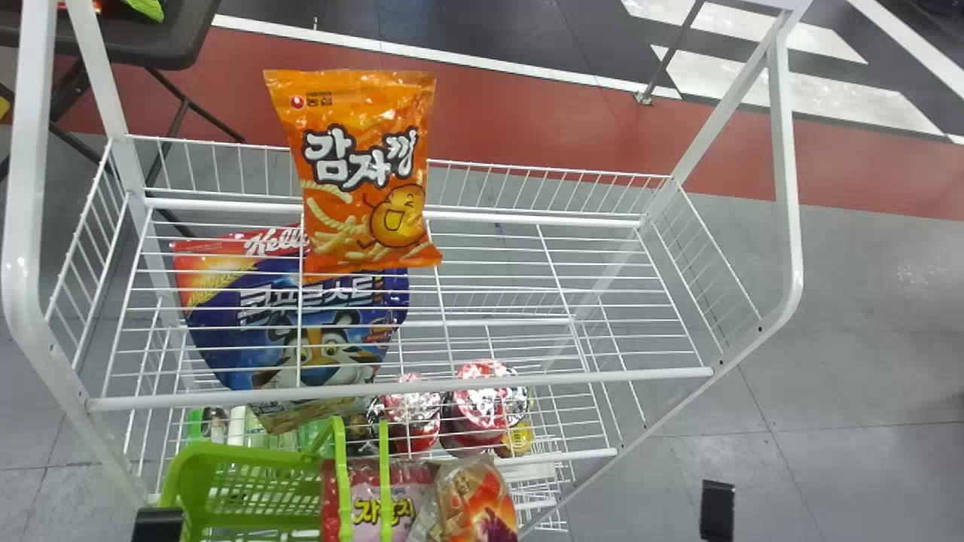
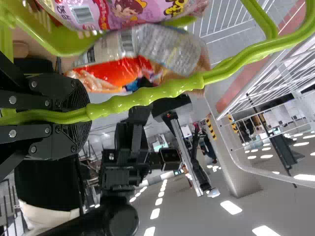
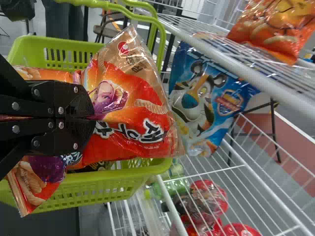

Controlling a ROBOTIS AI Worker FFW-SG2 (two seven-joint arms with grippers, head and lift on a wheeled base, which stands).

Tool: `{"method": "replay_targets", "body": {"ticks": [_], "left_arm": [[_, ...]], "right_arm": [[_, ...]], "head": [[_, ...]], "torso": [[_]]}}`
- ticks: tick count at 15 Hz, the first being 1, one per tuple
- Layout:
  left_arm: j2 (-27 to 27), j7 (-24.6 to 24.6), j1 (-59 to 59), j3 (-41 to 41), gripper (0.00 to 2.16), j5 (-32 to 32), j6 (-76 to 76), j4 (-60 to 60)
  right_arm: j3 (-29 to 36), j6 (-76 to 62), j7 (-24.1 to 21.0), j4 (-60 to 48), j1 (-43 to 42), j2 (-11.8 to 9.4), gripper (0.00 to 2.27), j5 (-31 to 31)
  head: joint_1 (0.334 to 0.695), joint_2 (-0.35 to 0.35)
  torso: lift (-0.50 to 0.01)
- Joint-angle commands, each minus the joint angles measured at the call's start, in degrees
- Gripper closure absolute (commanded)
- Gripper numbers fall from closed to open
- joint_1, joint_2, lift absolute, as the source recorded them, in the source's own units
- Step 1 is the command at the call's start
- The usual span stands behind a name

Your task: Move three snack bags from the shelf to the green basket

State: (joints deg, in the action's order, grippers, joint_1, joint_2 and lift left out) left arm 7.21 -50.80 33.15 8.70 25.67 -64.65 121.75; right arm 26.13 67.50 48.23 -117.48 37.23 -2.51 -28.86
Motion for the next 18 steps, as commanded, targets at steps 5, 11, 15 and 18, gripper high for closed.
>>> {"method": "replay_targets", "body": {"ticks": [5,11,15,18], "left_arm": [[0.0,-0.01,0.51,0.0,1.75,-0.09,0.35,0.33],[0.09,-0.09,0.86,-0.09,1.75,-0.18,0.88,0.68],[0.0,-0.01,0.77,0.08,1.75,-0.18,0.88,0.59],[0.0,0.08,0.77,0.0,1.75,-0.27,0.88,0.68]], "right_arm": [[-10.75,0.14,1.43,-2.58,0.65,-0.31,2.25,-0.67],[-9.17,-9.53,1.96,-0.47,0.65,-0.22,0.0,-2.25],[-4.6,-20.43,1.34,-0.91,1.79,0.4,0.05,-2.34],[-1.43,-21.83,1.17,-2.58,1.97,0.84,0.05,-2.08]], "head": [[0.695,-0.35],[0.695,-0.35],[0.695,-0.35],[0.695,-0.35]], "torso": [[-0.048],[-0.048],[-0.048],[-0.048]]}}
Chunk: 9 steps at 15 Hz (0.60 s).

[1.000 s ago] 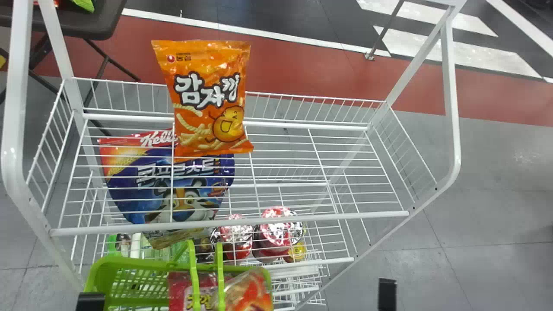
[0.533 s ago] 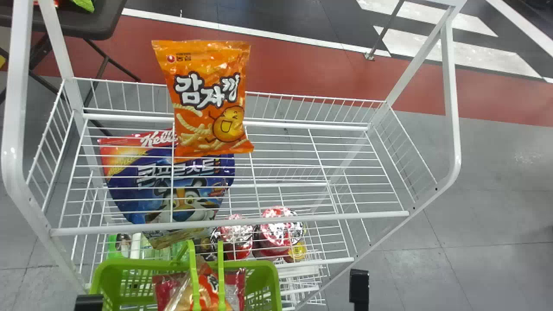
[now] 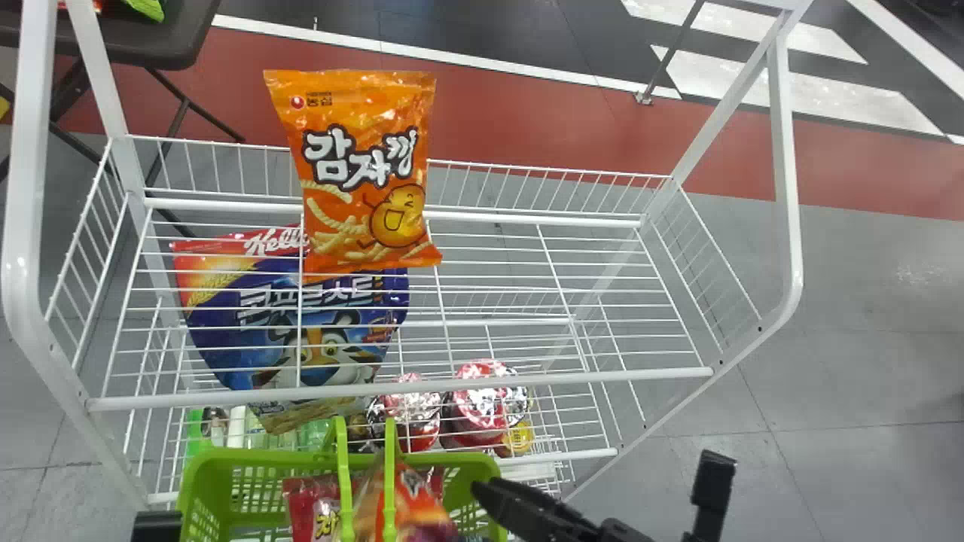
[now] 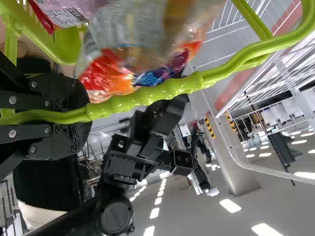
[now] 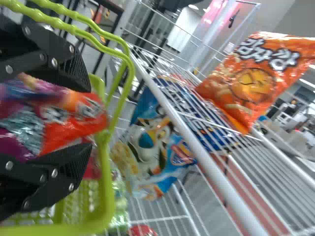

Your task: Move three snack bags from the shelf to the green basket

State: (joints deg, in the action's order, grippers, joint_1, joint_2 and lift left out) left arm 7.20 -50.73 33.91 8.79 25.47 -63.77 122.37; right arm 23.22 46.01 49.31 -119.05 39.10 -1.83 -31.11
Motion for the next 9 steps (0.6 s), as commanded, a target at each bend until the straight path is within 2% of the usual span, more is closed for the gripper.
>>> {"method": "replay_targets", "body": {"ticks": [1,4,7,9], "left_arm": [[0.0,0.11,0.01,0.0,1.75,-0.07,0.0,0.06],[-0.09,0.19,-0.16,0.35,1.75,-0.15,0.0,-0.03],[-0.09,0.28,-0.25,0.53,1.75,-0.24,-0.18,-0.03],[-0.09,0.37,-0.25,0.62,1.75,-0.24,0.0,-0.03]], "right_arm": [[2.18,-0.52,0.17,-2.32,0.28,0.16,0.05,0.7],[3.68,-10.71,-0.01,-6.72,2.21,1.48,0.06,1.76],[2.36,-38.31,-3.17,-8.3,5.55,1.88,0.06,3.25],[1.04,-49.21,-5.37,-7.95,6.78,1.88,0.07,3.52]], "head": [[0.695,-0.35],[0.695,-0.35],[0.695,-0.35],[0.695,-0.35]], "torso": [[-0.048],[-0.048],[-0.048],[-0.048]]}}
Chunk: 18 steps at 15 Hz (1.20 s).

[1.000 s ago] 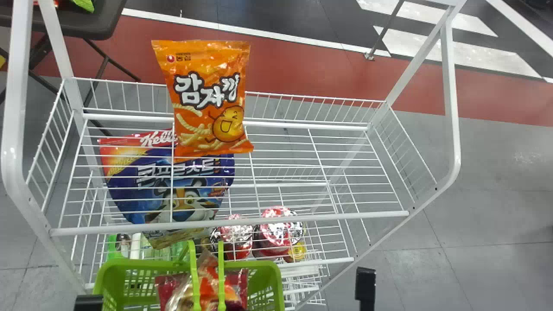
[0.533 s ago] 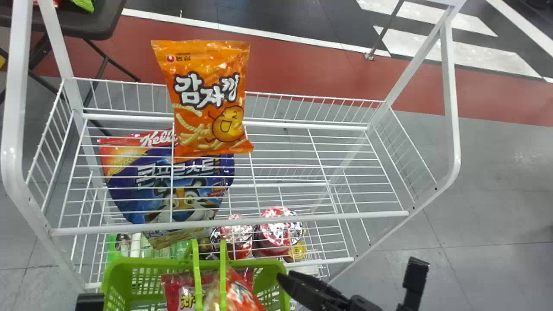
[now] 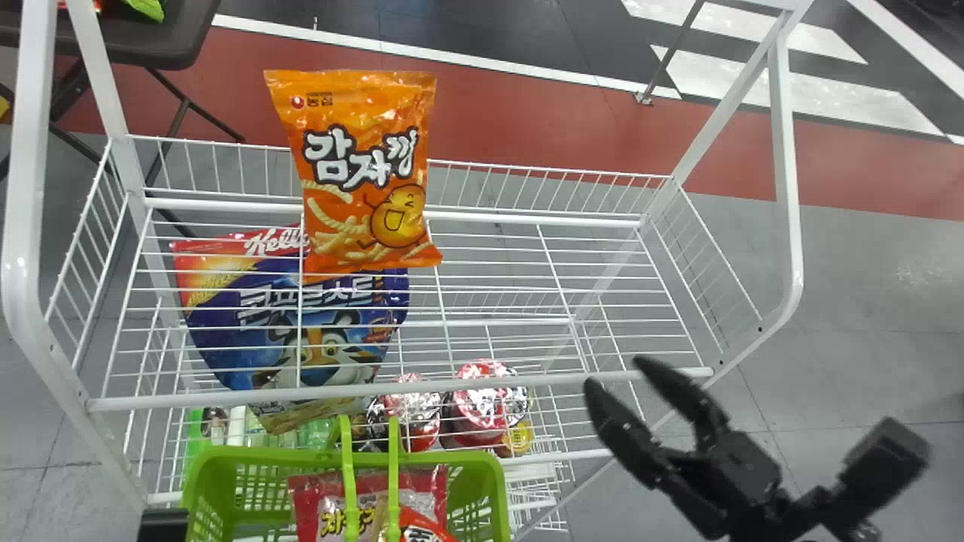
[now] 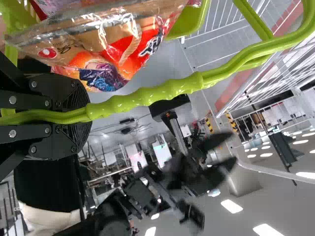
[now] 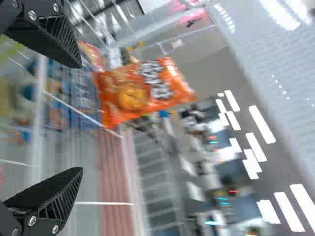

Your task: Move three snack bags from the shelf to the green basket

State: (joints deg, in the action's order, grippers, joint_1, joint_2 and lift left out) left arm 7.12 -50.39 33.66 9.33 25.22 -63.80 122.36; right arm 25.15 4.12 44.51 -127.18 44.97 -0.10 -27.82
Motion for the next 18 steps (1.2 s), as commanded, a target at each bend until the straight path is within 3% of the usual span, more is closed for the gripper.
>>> {"method": "replay_targets", "body": {"ticks": [1,4,6,9,11,18], "left_arm": [[0.0,0.11,0.0,-0.02,1.75,0.01,-0.15,-0.02],[0.26,0.11,0.0,0.07,1.75,0.01,-0.15,0.07],[0.44,0.02,-0.26,0.07,1.75,0.27,-0.15,-0.1],[0.7,0.11,-0.88,0.16,1.75,0.53,-0.15,-0.37],[0.97,-0.06,-0.88,0.16,1.75,0.97,-0.15,-0.45],[0.88,-0.42,-0.35,-0.28,1.75,0.97,0.02,-0.28]], "right_arm": [[-2.21,-12.07,-2.67,0.53,1.61,0.15,0.07,0.93],[-8.01,-33.51,-12.08,5.36,3.46,0.15,0.07,7.52],[-11.35,-34.57,-19.9,6.5,4.78,0.15,0.07,8.84],[-16.1,-30.87,-26.75,2.72,7.15,0.15,0.07,13.76],[-17.06,-21.91,-26.75,-0.7,7.76,0.15,0.07,13.85],[-17.5,-20.5,-26.75,-1.14,7.68,0.15,0.07,13.85]], "head": [[0.695,-0.35],[0.695,-0.35],[0.695,-0.35],[0.695,-0.35],[0.695,-0.35],[0.695,-0.35]], "torso": [[-0.048],[-0.048],[-0.048],[-0.048],[-0.048],[-0.048]]}}
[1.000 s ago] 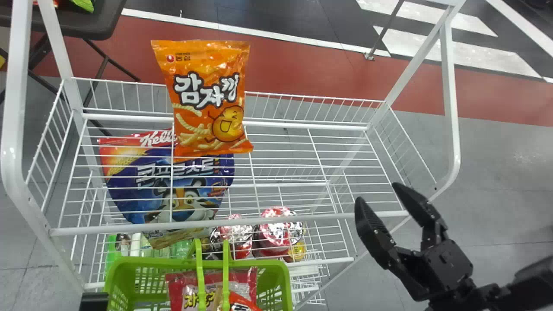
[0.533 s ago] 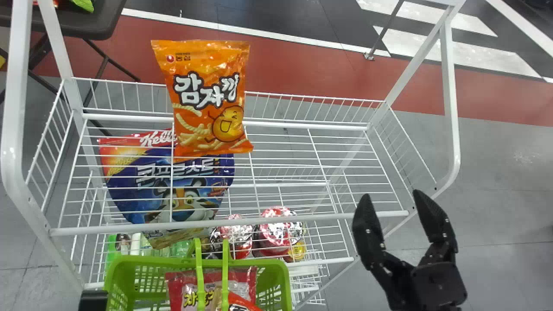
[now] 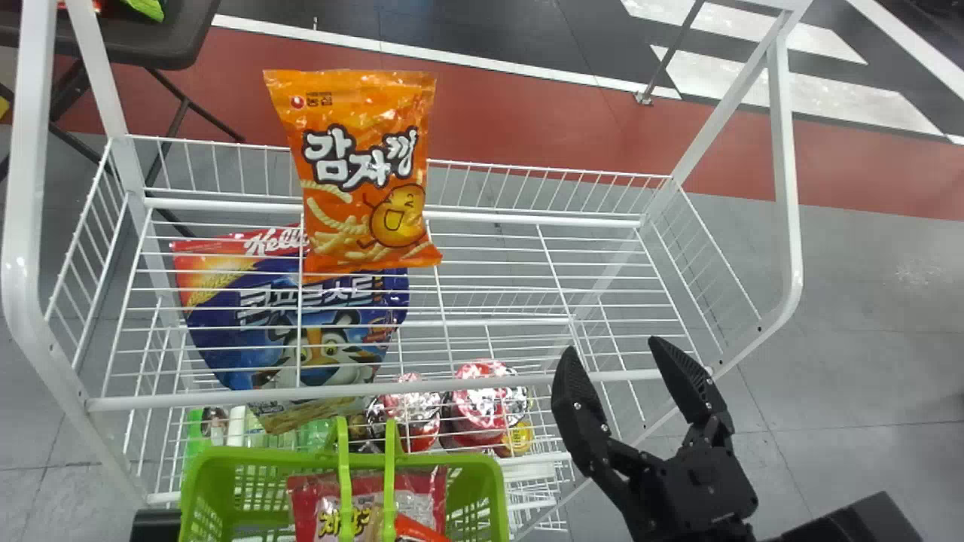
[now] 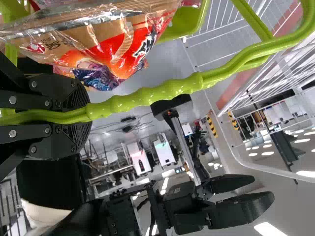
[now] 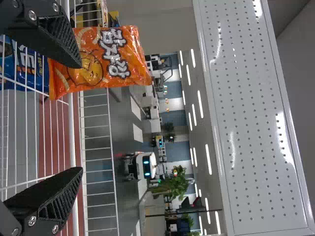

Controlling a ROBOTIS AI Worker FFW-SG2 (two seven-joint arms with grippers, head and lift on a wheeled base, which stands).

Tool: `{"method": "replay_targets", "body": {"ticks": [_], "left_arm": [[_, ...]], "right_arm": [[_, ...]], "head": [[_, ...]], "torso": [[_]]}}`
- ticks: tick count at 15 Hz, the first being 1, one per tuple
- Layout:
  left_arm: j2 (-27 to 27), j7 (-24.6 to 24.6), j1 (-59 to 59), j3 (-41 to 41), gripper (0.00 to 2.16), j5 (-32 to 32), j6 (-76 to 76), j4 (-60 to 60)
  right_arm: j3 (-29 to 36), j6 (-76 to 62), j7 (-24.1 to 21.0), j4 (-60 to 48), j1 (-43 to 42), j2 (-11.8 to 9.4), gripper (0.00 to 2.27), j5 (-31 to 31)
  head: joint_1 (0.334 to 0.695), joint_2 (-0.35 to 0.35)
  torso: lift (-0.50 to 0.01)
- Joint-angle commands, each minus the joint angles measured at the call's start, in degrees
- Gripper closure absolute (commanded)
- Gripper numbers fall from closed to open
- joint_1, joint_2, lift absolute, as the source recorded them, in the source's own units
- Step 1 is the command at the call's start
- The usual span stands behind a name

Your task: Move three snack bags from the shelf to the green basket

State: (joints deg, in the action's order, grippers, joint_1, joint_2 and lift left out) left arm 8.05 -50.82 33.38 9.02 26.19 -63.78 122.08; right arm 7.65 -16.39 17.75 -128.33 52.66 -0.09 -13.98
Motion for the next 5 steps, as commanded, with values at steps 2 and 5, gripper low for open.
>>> {"method": "replay_targets", "body": {"ticks": [2,5], "left_arm": [[-0.05,0.02,-0.07,0.03,1.75,0.0,0.01,0.0],[-0.05,0.02,-0.07,-0.06,1.75,0.0,0.01,-0.09]], "right_arm": [[0.0,0.0,0.0,0.01,-0.1,0.14,0.07,0.0],[0.0,0.18,0.0,0.09,-0.28,0.14,0.07,0.0]], "head": [[0.695,-0.35],[0.695,-0.35]], "torso": [[-0.048],[-0.048]]}}
